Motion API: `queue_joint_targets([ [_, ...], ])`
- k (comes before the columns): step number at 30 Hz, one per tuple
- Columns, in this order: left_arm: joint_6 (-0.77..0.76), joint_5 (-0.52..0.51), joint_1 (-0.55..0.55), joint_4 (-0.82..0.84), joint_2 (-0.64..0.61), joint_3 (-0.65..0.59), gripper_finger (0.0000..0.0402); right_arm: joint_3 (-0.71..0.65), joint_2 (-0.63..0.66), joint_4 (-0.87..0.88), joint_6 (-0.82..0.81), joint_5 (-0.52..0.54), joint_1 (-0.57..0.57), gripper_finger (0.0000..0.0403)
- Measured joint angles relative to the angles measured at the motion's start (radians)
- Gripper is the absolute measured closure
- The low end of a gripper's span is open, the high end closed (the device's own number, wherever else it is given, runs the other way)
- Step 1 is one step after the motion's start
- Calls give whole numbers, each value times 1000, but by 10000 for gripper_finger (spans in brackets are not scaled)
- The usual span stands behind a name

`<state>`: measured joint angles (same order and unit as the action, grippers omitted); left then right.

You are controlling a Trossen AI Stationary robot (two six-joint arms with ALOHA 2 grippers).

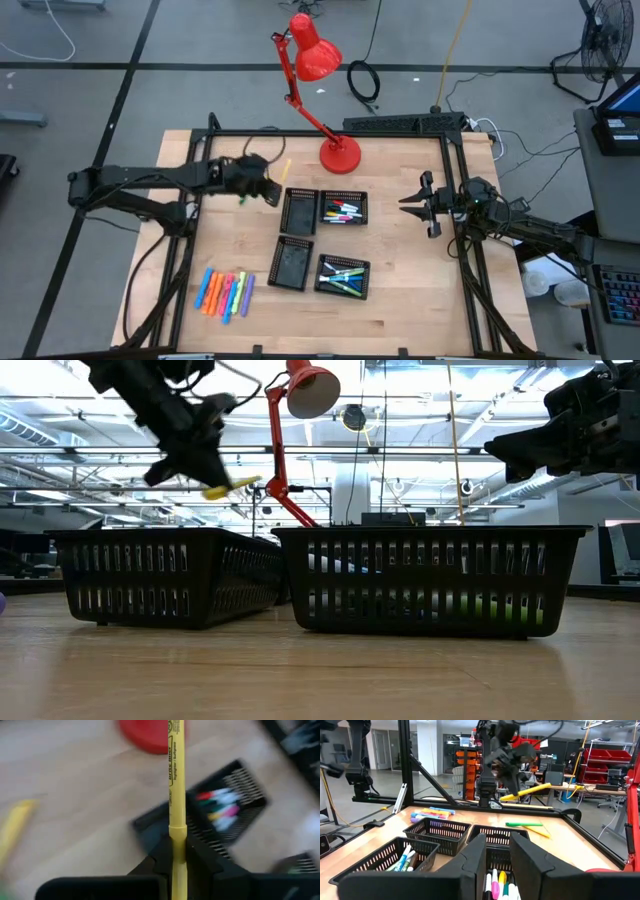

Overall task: Pick & Place Markers
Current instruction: Put the yellow pen into the top left black bin, then put the green pen into the top left black bin

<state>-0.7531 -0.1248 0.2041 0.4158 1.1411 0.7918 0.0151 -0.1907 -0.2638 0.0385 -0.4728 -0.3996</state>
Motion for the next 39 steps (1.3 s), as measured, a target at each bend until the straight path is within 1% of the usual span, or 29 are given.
queue_joint_targets([
  [3,-16,-10,-75,-100,37,0,354,0,0,0,0,0,0,325],
  [5,-12,-11,-111,-134,67,1,349,0,0,0,0,0,0,325],
  [8,-14,-15,-145,-183,112,1,355,0,0,0,0,0,0,325],
  [11,-16,-16,-159,-203,159,1,368,0,0,0,0,0,0,325],
  [13,-15,-16,-162,-219,189,1,369,0,0,0,0,0,0,325],
  [15,-15,-17,-162,-216,218,1,359,0,0,0,0,0,0,325],
  [18,-10,-17,-162,-201,254,1,332,0,0,0,0,0,0,325],
  [22,15,-17,-162,-204,281,1,306,0,0,0,0,0,0,325],
  [28,53,-14,-162,-204,279,1,281,0,0,0,0,0,0,325],
  [33,164,51,-156,-195,247,1,266,0,0,0,0,0,0,325],
  [36,174,46,-141,-133,197,1,259,0,0,0,0,0,0,325],
  [39,167,-19,-116,-2,139,0,257,0,0,0,0,0,0,325],
])
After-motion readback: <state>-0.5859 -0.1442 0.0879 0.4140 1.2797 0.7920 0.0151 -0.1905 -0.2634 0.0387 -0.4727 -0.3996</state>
